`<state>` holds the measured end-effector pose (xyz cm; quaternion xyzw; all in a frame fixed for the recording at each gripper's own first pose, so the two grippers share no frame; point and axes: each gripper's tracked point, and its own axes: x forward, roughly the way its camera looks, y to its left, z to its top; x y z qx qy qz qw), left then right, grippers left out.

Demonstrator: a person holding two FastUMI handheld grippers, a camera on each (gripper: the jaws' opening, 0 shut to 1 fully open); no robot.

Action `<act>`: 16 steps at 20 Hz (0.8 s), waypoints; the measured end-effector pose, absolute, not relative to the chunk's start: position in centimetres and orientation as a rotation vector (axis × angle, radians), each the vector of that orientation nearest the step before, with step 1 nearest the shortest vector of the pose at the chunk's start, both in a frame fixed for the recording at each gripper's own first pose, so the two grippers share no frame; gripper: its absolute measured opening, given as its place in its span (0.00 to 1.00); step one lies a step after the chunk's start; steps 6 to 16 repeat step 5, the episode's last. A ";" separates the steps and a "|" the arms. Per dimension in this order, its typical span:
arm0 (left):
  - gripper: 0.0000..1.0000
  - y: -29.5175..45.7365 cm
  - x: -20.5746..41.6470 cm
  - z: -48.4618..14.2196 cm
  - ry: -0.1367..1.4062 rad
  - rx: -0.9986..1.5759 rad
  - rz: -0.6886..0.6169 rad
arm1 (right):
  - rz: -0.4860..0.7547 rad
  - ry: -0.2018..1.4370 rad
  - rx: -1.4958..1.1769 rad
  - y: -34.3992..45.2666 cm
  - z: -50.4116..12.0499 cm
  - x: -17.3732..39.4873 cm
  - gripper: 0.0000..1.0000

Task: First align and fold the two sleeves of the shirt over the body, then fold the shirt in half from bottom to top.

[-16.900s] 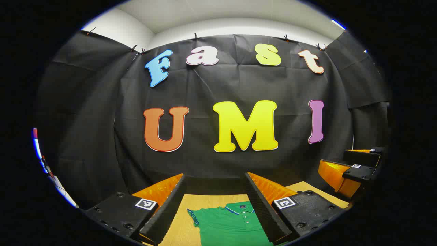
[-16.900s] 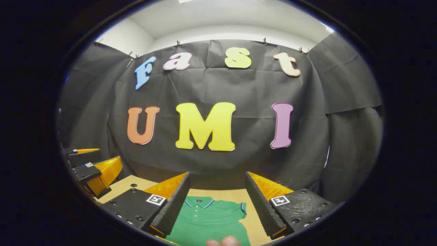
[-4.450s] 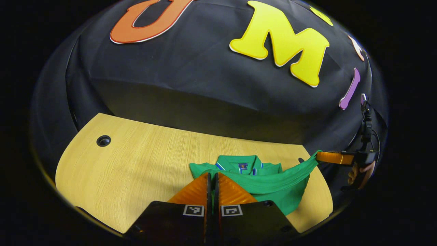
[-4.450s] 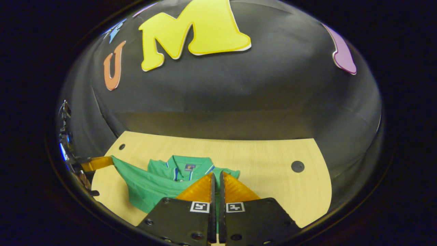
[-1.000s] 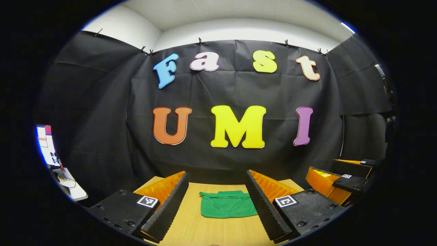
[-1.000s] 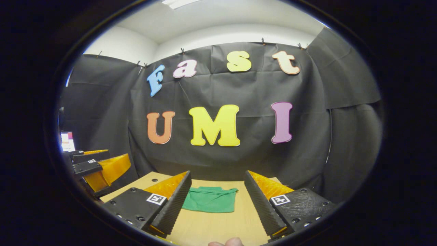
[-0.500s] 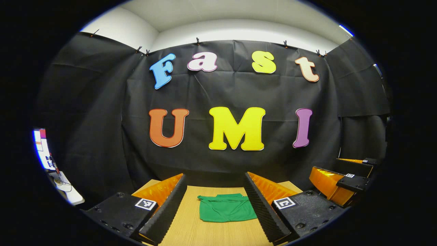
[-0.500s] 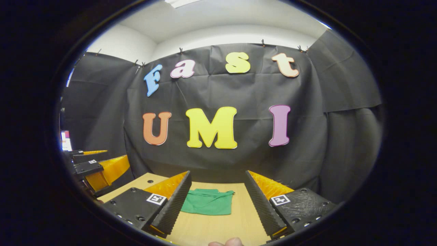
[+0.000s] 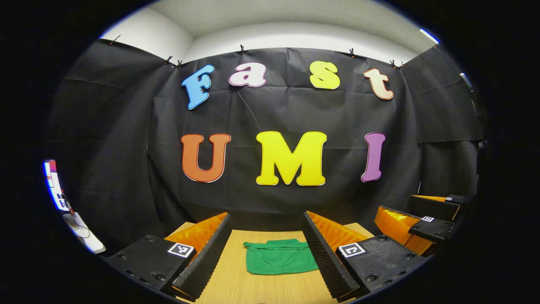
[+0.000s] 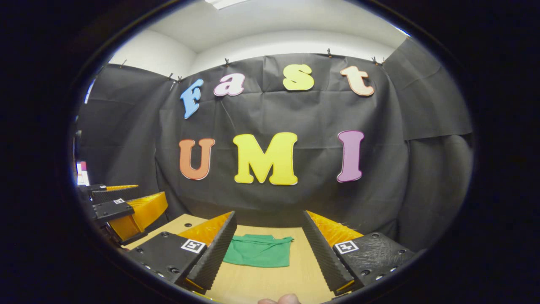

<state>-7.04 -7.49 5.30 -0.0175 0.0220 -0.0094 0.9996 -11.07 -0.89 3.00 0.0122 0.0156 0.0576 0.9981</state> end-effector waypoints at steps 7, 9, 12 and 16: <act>1.00 -7.3 -6.9 5.1 0.046 -0.033 -0.017 | 0.120 0.040 0.023 -0.7 2.5 -11.0 0.96; 1.00 -7.3 -6.9 5.1 0.046 -0.033 -0.017 | 0.120 0.040 0.023 -0.7 2.5 -11.0 0.96; 1.00 -7.3 -6.9 5.1 0.046 -0.033 -0.017 | 0.120 0.040 0.023 -0.7 2.5 -11.0 0.96; 1.00 -7.3 -6.9 5.1 0.046 -0.033 -0.017 | 0.120 0.040 0.023 -0.7 2.5 -11.0 0.96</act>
